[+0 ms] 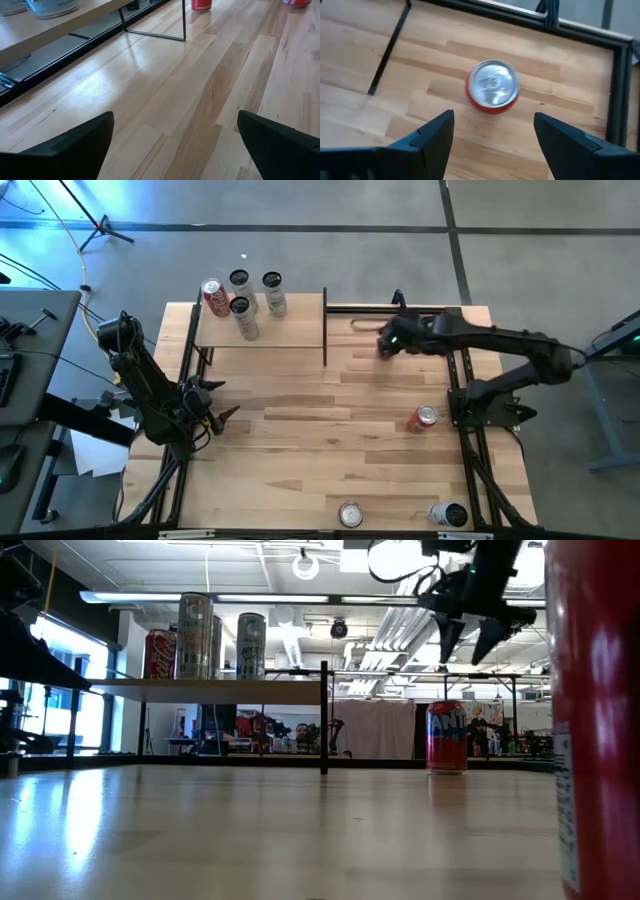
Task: Place canned beverage on shelf
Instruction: Put the top orange soda can on the shelf
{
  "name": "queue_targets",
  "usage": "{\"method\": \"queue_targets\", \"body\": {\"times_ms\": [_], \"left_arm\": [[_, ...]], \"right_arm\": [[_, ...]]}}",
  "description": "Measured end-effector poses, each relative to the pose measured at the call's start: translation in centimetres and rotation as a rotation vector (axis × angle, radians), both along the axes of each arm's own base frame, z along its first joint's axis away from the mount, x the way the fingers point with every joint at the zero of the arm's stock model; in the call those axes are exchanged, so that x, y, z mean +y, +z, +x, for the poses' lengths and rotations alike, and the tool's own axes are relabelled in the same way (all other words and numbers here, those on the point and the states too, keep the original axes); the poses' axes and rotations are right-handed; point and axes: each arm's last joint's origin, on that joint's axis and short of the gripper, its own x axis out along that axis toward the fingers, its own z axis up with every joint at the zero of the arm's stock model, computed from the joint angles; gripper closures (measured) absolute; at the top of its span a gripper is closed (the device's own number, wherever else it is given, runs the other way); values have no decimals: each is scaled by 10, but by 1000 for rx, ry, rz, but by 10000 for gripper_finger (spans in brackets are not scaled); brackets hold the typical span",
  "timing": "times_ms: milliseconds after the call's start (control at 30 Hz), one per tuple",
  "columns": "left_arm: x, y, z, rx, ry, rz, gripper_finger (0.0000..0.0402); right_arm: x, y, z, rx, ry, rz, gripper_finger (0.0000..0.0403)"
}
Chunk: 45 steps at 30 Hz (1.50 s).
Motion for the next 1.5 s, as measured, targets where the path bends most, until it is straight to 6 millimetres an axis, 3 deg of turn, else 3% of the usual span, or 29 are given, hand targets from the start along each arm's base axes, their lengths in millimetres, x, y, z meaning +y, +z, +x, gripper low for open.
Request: {"method": "queue_targets", "body": {"times_ms": [167,400,1233,1500], "left_arm": [[0,0,0,0,0,0,2],[0,0,0,0,0,0,2],[0,0,0,0,0,0,2],[0,0,0,0,0,0,2]], "right_arm": [[-27,-2,-18,6,-27,69,141],[-56,-11,-12,-19,34,107,121],[-94,-55,6,-29,10,354,109],[-101,-52,16,0,25,367,109]]}}
